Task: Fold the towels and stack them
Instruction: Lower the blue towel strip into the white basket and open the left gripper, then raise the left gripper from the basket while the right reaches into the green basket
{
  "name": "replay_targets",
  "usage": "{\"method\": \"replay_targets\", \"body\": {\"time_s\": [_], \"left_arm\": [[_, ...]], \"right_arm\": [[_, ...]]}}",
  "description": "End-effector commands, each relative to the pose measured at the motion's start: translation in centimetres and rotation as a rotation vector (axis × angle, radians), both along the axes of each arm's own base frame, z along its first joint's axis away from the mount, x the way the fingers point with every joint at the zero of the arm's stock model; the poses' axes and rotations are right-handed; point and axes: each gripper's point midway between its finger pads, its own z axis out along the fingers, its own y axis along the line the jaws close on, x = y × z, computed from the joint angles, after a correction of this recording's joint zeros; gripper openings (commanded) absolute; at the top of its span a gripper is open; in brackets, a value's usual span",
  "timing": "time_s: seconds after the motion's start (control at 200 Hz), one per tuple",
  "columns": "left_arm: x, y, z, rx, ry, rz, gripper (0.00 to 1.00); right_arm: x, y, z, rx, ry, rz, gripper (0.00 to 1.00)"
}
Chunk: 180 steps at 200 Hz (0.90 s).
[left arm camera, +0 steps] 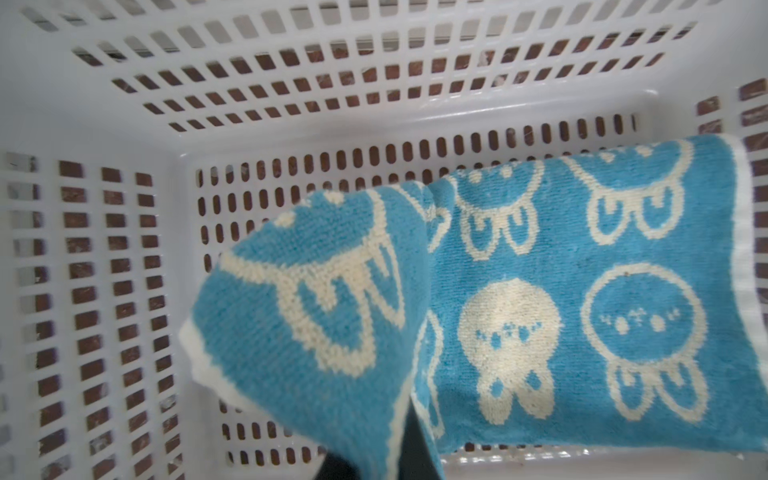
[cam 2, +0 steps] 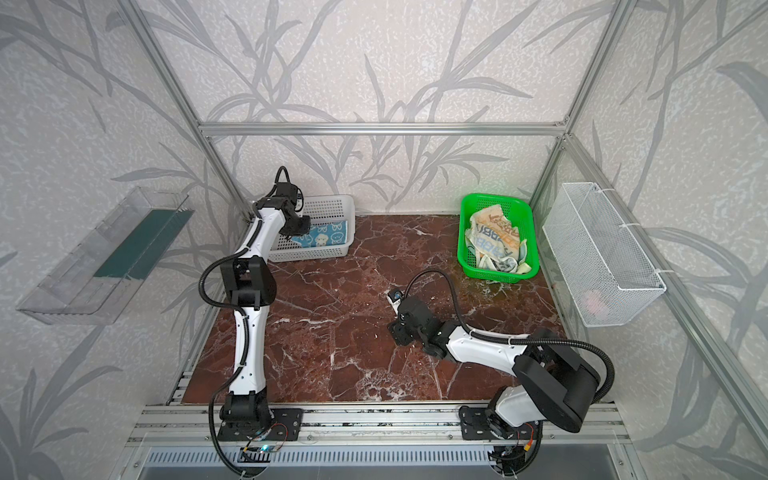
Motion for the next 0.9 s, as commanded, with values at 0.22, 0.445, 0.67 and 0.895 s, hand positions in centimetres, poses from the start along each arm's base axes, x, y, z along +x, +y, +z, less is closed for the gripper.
{"method": "replay_targets", "body": {"time_s": [0.22,0.445,0.67,0.895], "left_arm": [[-0.3,3.6,0.3,0.218,0.021,0.014,0.08],[-0.3,5.1,-0.4,0.305,0.041,0.036,0.99],[-0.7,6.8,2.6,0.41,0.012,0.085,0.99],[-1.2,4.4,10.1,0.315,-0.124,0.049,0.99]], "right_arm": [[0.1,0.8,0.3,-0.025,-0.02,0.02,0.75],[0.0,1.4,0.3,-0.028,-0.024,0.034,0.75],[0.2,1.6,0.8,-0.02,-0.048,0.033,0.76],[1.5,1.4,2.7,-0.017,-0.113,-0.016,0.8]]}}
